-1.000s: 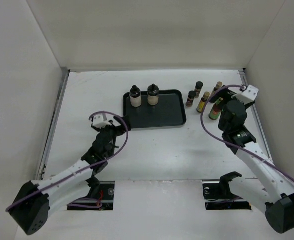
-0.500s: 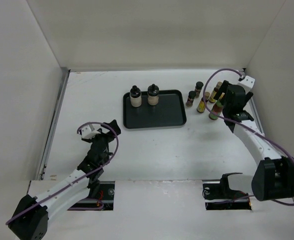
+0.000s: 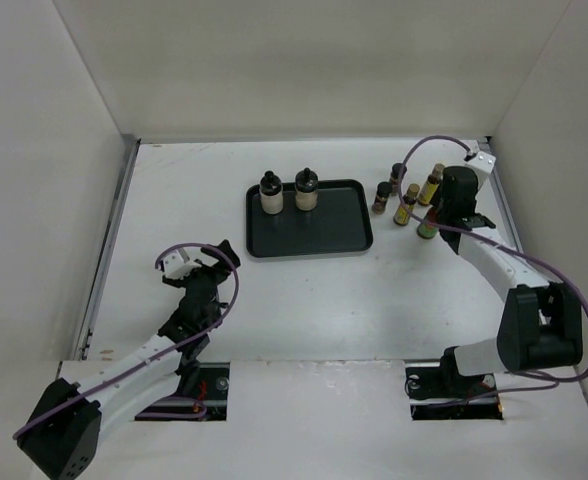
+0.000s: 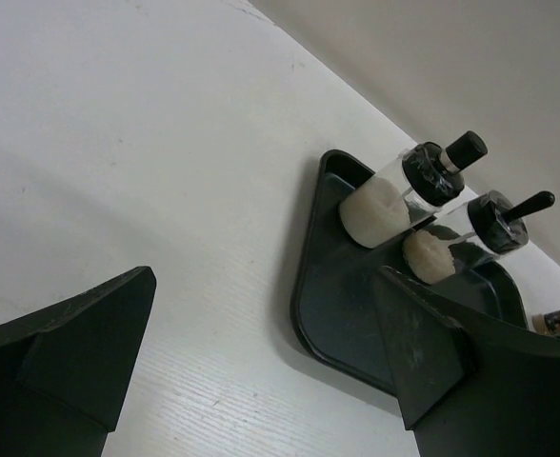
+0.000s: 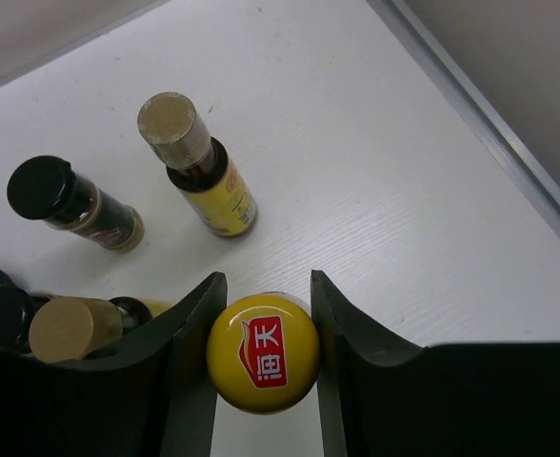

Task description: Organize the condiment bottles

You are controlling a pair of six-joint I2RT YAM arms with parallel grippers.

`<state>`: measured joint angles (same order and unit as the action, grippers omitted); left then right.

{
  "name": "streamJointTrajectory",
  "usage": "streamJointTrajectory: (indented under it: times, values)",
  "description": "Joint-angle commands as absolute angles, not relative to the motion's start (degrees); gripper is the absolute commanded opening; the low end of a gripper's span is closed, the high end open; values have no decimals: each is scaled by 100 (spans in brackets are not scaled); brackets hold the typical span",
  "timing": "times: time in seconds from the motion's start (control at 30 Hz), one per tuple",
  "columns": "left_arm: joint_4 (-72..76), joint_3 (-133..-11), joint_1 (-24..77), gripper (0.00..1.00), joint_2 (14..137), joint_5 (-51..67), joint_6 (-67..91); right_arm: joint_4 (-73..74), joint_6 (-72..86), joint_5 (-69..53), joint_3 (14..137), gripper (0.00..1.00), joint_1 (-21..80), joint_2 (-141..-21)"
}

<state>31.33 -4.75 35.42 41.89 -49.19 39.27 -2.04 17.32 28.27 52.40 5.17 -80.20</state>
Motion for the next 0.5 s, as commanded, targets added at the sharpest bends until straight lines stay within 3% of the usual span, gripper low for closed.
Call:
streamJointTrajectory:
  times: [0.0,0.27,0.47]
  values:
    - [3524,-439,3581,100,4280,-4922,3990,-746,1767,3435,5107,33,663,-7656]
    - [3700,-422,3625,100,4429,-4834,4008,-756,1231,4657,4685,29,1418,-5882]
    - [3805,-439,3634,100,4535,-4737,4008,-396,827,4816,5412,29,2086,-5353]
